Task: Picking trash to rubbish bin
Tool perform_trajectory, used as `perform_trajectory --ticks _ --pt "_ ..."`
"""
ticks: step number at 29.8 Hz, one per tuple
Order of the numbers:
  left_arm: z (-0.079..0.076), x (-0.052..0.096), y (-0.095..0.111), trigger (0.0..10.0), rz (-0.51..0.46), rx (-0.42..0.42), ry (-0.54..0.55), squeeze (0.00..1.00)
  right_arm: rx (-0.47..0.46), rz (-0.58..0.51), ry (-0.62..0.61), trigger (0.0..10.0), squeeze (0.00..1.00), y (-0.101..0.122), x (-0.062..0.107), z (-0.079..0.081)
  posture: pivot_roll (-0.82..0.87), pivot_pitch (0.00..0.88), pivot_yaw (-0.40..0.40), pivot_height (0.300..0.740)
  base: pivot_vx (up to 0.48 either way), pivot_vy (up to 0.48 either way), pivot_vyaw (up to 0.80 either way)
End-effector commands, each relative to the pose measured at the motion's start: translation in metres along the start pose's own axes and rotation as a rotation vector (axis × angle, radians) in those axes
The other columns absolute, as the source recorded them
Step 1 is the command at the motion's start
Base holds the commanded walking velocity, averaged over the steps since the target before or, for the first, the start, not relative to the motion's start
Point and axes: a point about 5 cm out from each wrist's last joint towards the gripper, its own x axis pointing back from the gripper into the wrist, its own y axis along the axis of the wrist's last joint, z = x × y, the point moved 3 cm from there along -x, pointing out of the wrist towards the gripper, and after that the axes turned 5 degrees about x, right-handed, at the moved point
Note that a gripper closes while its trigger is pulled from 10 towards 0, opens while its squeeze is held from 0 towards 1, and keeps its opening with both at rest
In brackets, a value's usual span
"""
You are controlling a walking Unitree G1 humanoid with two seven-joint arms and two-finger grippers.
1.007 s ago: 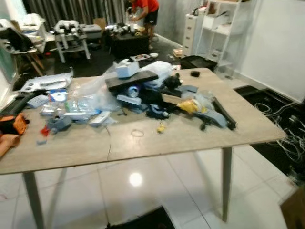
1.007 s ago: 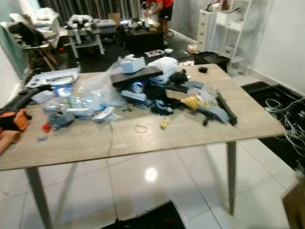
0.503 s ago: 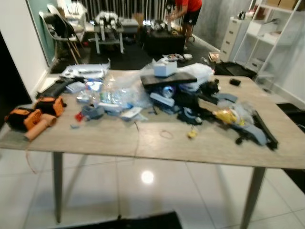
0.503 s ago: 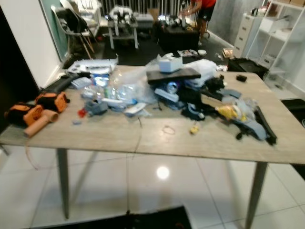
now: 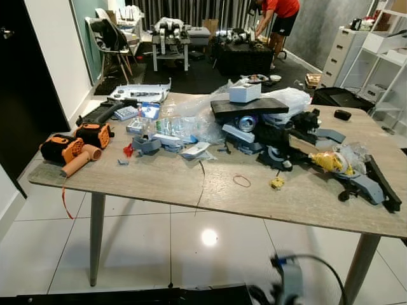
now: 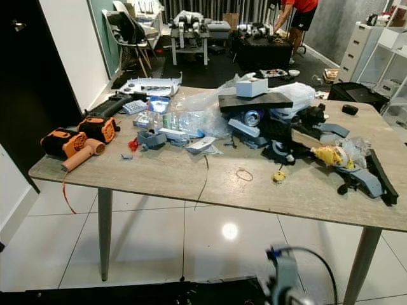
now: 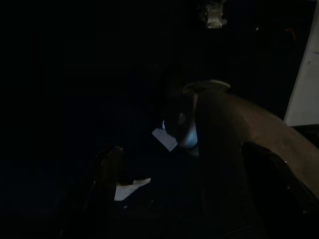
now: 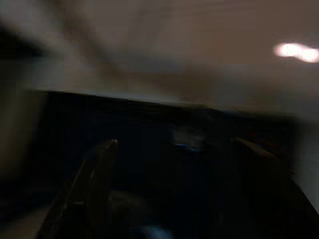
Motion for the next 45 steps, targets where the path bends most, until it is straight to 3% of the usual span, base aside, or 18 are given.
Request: perform_trajectory --ticks 1,2,3,5,6,9,10,12,13,14,18,19,20,21,22,27,29,45 --pt "-0.001 0.001 -0.012 10.0 0.038 -0.003 -0.001 0.0 -0.024 -0.083 0.227 10.0 0.0 0.021 -0.003 0.02 -0.09 0.132 -0.011 0.74 0.0 0.0 0.0" --pt "-0.002 0.001 -0.013 10.0 0.039 -0.002 0.0 0.0 -0.029 -0.13 0.339 10.0 0.0 0.034 -0.003 0.029 -0.09 0.132 -0.011 0.74 0.0 0.0 0.0" --pt "-0.002 0.001 -0.013 10.0 0.039 -0.002 0.0 0.0 -0.029 -0.13 0.339 10.0 0.0 0.034 -0.003 0.029 -0.09 0.132 -0.011 0.74 0.0 0.0 0.0" --pt "-0.002 0.001 -0.013 10.0 0.038 0.001 0.0 0.0 -0.035 -0.238 0.513 10.0 0.0 0.06 0.003 0.042 -0.09 0.135 -0.011 0.74 0.0 0.0 0.0" --pt "-0.001 0.001 -0.013 10.0 0.038 0.003 0.001 0.0 -0.045 -0.359 0.578 10.0 0.0 0.088 0.009 0.047 -0.09 0.139 -0.01 0.74 0.0 0.0 0.0" --pt "-0.001 0.001 -0.013 10.0 0.038 0.004 0.002 0.0 -0.05 -0.44 0.624 10.0 0.0 0.106 0.014 0.05 -0.09 0.139 -0.01 0.74 0.0 0.0 0.0" --pt "0.0 0.002 -0.014 10.0 0.037 0.006 0.003 0.0 -0.051 -0.537 0.641 10.0 0.0 0.127 0.02 0.051 -0.09 0.142 -0.01 0.74 0.0 0.0 0.0" --pt "0.006 0.004 -0.013 10.0 0.031 0.01 0.012 0.0 -0.072 -0.768 0.45 10.0 1.0 0.185 0.026 0.03 -0.09 0.144 -0.008 0.74 0.0 0.0 0.0" --pt "0.008 0.005 -0.013 10.0 0.029 0.011 0.014 0.0 -0.085 -0.835 0.351 10.0 1.0 0.203 0.029 0.019 -0.09 0.144 -0.008 0.74 0.0 0.0 0.0" --pt "0.008 0.005 -0.013 10.0 0.029 0.011 0.014 0.0 -0.085 -0.835 0.351 10.0 1.0 0.203 0.029 0.019 -0.09 0.144 -0.008 0.74 0.0 0.0 0.0" --pt "0.008 0.004 -0.009 10.0 0.015 0.015 0.004 0.0 0.008 -0.832 0.08 10.0 1.0 0.222 0.033 -0.002 -0.08 0.146 -0.006 0.74 0.0 0.0 0.0" --pt "0.008 0.004 -0.009 10.0 0.015 0.015 0.004 0.0 0.008 -0.832 0.08 10.0 1.0 0.222 0.033 -0.002 -0.08 0.146 -0.006 0.74 0.0 0.0 0.0" --pt "0.006 0.004 -0.008 10.0 0.013 0.014 0.0 0.0 0.018 -0.827 0.034 10.0 0.5 0.222 0.033 -0.005 -0.08 0.148 -0.007 0.74 0.0 0.0 0.0" --pt "0.006 0.003 -0.008 10.0 0.012 0.014 -0.002 0.0 0.023 -0.825 0.002 10.0 0.5 0.223 0.033 -0.007 -0.08 0.148 -0.007 0.74 0.0 0.0 0.0" --pt "0.005 0.003 -0.007 10.0 0.008 0.019 -0.008 0.0 0.059 -0.806 -0.055 10.0 0.0 0.222 0.033 -0.01 -0.08 0.15 -0.005 0.74 0.0 0.0 0.0" --pt "0.001 0.003 -0.007 10.0 0.005 0.025 -0.04 0.0 0.224 -0.756 -0.28 10.0 0.0 0.228 0.039 -0.023 -0.08 0.155 0.0 0.74 0.0 -0.049 0.0" --pt "0.0 0.003 -0.007 10.0 0.007 0.023 -0.048 0.0 0.254 -0.752 -0.316 10.0 0.0 0.23 0.04 -0.025 -0.08 0.155 0.0 0.74 0.0 -0.247 0.0" --pt "-0.001 0.002 -0.005 10.0 -0.005 0.035 -0.05 0.0 0.358 -0.723 -0.366 10.0 0.0 0.23 0.033 -0.019 -0.09 0.161 0.003 0.74 0.141 -0.353 0.0"
